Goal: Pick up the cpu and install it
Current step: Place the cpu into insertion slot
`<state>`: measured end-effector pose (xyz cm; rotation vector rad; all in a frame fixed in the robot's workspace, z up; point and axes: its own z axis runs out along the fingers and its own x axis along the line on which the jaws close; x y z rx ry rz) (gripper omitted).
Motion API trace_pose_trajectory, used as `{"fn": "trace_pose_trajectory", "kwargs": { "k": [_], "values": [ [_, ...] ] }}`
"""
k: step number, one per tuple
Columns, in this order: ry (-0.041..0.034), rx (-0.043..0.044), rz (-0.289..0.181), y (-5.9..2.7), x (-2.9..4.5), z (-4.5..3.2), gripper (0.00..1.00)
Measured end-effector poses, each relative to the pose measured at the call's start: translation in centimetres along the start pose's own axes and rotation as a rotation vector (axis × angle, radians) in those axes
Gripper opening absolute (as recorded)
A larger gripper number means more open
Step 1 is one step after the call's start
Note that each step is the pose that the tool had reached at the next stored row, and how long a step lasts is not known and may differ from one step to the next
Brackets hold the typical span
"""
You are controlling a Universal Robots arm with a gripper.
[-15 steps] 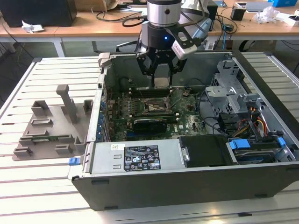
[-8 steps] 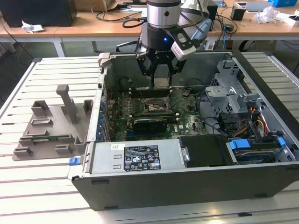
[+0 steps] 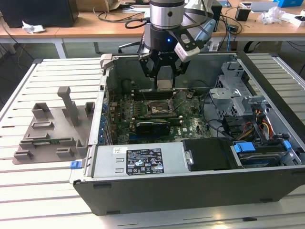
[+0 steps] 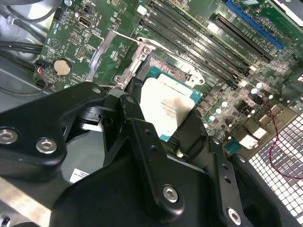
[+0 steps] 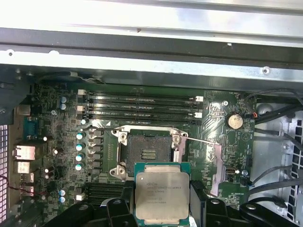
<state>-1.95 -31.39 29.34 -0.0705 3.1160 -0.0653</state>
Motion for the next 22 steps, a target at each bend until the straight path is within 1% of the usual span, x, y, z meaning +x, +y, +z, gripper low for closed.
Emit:
{"fn": "trace_pose_trajectory", "kwargs": {
  "k": [2, 5, 7, 9, 11, 13, 14, 15, 18, 19, 21, 22],
  "values": [
    [0.0001, 0.0002, 0.002, 0.00, 0.00, 0.00, 0.55],
    [0.0022, 0.0015, 0.051, 0.00, 0.00, 0.00, 0.55],
    [0.0032, 0.0021, 0.075, 0.00, 0.00, 0.00, 0.55],
    [0.0054, 0.0041, 0.126, 0.00, 0.00, 0.00, 0.55],
    [0.0065, 0.0049, 0.152, 0.00, 0.00, 0.00, 0.55],
    [0.0086, 0.0064, 0.203, 0.00, 0.00, 0.01, 0.55],
    [0.0102, 0.0077, 0.238, 0.00, 0.00, 0.01, 0.55],
    [0.0112, 0.0084, 0.262, 0.00, 0.00, 0.01, 0.55],
    [0.0133, 0.0101, 0.311, 0.00, 0.00, 0.02, 0.55],
    [0.0143, 0.0110, 0.334, 0.00, 0.00, 0.02, 0.55],
    [0.0153, 0.0119, 0.360, 0.00, 0.00, 0.02, 0.55],
    [0.0164, 0.0130, 0.384, 0.00, 0.00, 0.03, 0.55]
  ]
}}
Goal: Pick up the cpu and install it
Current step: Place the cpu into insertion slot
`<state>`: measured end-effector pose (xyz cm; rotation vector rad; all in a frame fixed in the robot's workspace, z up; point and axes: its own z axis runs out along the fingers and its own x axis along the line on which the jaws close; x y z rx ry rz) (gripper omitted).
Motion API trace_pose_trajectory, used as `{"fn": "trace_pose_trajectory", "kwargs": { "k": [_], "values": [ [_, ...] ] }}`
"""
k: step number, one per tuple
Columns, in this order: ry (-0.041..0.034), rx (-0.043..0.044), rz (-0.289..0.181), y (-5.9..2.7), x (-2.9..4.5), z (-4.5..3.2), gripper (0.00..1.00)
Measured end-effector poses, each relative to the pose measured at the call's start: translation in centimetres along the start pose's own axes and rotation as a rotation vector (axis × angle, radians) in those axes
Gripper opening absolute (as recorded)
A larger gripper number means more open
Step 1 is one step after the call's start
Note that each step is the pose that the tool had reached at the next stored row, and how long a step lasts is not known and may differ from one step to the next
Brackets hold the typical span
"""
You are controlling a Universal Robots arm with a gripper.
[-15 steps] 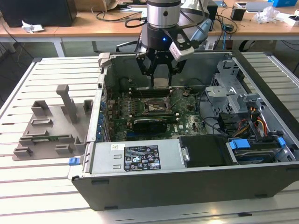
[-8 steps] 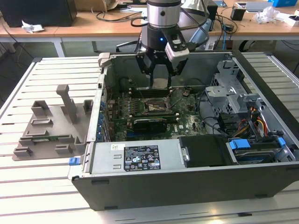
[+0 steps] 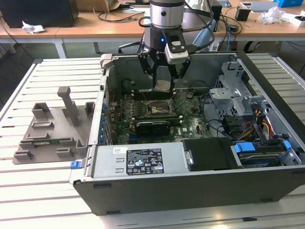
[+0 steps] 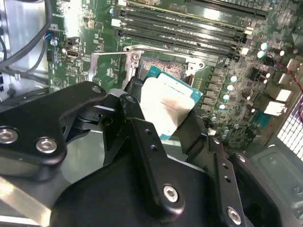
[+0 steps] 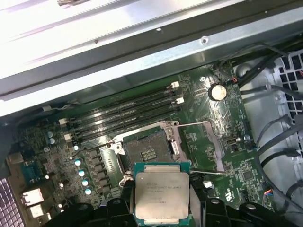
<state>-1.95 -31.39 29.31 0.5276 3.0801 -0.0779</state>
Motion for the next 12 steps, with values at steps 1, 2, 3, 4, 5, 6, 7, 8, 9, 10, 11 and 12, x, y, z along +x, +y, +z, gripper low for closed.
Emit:
{"fn": "trace_pose_trajectory", "kwargs": {
  "k": [1, 2, 3, 4, 5, 6, 7, 8, 9, 10, 11, 12],
  "values": [
    [0.0005, 0.0006, 0.014, 0.00, 0.00, 0.00, 0.55],
    [0.0008, 0.0011, 0.023, 0.00, 0.00, 0.00, 0.55],
    [0.0019, 0.0024, 0.050, 0.00, 0.00, 0.01, 0.55],
    [0.0024, 0.0031, 0.063, 0.00, 0.00, 0.01, 0.55],
    [0.0028, 0.0036, 0.075, 0.00, 0.00, 0.01, 0.55],
    [0.0038, 0.0047, 0.100, 0.00, 0.00, 0.01, 0.55],
    [0.0044, 0.0053, 0.114, 0.00, 0.00, 0.01, 0.55],
    [0.0047, 0.0055, 0.121, 0.00, 0.00, 0.02, 0.55],
    [0.0054, 0.0062, 0.138, 0.00, 0.00, 0.01, 0.55],
    [0.0061, 0.0068, 0.152, 0.00, 0.00, 0.01, 0.55],
    [0.0067, 0.0073, 0.168, 0.00, 0.00, 0.01, 0.55],
    [0.0078, 0.0082, 0.194, 0.00, 0.00, 0.01, 0.55]
  ]
}}
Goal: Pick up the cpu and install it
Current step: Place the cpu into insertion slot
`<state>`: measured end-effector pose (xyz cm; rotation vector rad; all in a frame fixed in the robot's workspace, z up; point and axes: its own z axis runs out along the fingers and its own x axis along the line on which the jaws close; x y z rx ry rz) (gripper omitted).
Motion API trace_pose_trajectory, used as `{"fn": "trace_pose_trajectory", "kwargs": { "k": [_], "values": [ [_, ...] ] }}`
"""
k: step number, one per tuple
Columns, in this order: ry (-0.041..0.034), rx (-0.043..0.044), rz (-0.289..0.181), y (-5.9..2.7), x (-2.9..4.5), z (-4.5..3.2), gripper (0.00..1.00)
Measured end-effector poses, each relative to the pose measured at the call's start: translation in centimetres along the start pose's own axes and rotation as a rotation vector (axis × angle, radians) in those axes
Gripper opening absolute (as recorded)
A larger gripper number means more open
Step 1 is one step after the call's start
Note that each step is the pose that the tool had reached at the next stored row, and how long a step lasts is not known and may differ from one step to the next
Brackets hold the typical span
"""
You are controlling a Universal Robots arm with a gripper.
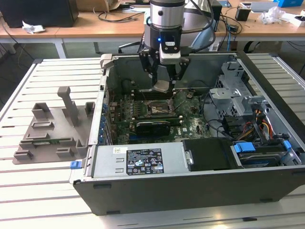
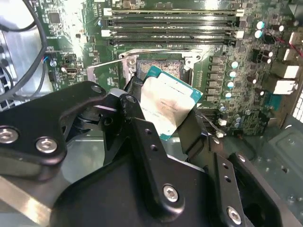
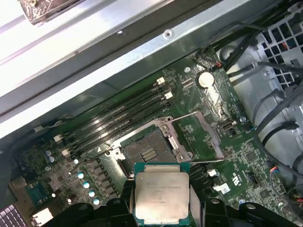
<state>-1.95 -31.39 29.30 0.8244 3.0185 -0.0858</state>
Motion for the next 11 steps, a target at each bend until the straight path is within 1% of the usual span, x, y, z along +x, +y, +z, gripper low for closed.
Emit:
{"fn": "trace_pose_trajectory", "kwargs": {
  "k": [5, 6, 11],
  "values": [
    [0.0031, 0.0021, 0.067, 0.00, 0.00, 0.00, 0.55],
    [0.0040, 0.0026, 0.086, 0.00, 0.00, 0.01, 0.55],
    [0.0066, 0.0044, 0.142, 0.00, 0.00, 0.01, 0.55]
  ]
}}
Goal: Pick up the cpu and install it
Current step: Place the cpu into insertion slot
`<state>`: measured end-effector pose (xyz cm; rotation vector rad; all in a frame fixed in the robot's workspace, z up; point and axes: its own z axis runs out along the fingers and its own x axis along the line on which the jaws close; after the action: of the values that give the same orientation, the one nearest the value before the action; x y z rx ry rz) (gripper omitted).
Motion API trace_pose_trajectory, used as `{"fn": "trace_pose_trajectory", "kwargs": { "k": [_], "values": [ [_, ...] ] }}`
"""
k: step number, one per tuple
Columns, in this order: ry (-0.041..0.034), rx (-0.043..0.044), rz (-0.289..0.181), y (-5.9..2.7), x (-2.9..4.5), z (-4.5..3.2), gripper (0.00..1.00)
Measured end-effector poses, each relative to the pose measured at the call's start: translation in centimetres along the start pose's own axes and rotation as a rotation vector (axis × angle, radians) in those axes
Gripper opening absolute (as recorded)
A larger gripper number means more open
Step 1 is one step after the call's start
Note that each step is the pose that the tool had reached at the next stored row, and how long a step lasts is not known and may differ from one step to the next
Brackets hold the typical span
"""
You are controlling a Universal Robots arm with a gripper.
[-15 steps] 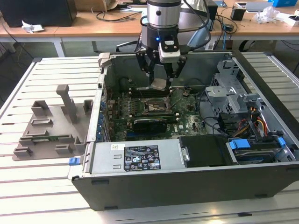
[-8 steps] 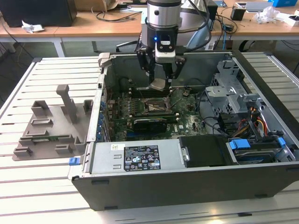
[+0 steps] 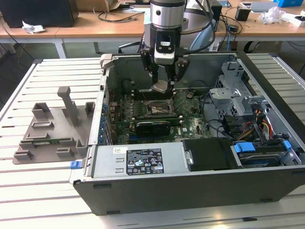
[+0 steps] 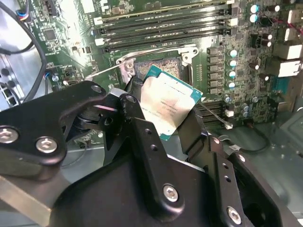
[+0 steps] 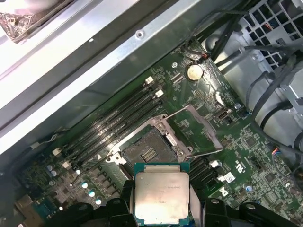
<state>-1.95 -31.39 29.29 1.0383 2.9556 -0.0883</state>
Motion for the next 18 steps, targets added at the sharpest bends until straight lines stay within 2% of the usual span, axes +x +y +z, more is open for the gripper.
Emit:
{"fn": "trace_pose_trajectory", "kwargs": {
  "k": [18],
  "values": [
    [0.0103, 0.0068, 0.219, 0.00, 0.00, 0.00, 0.55]
  ]
}}
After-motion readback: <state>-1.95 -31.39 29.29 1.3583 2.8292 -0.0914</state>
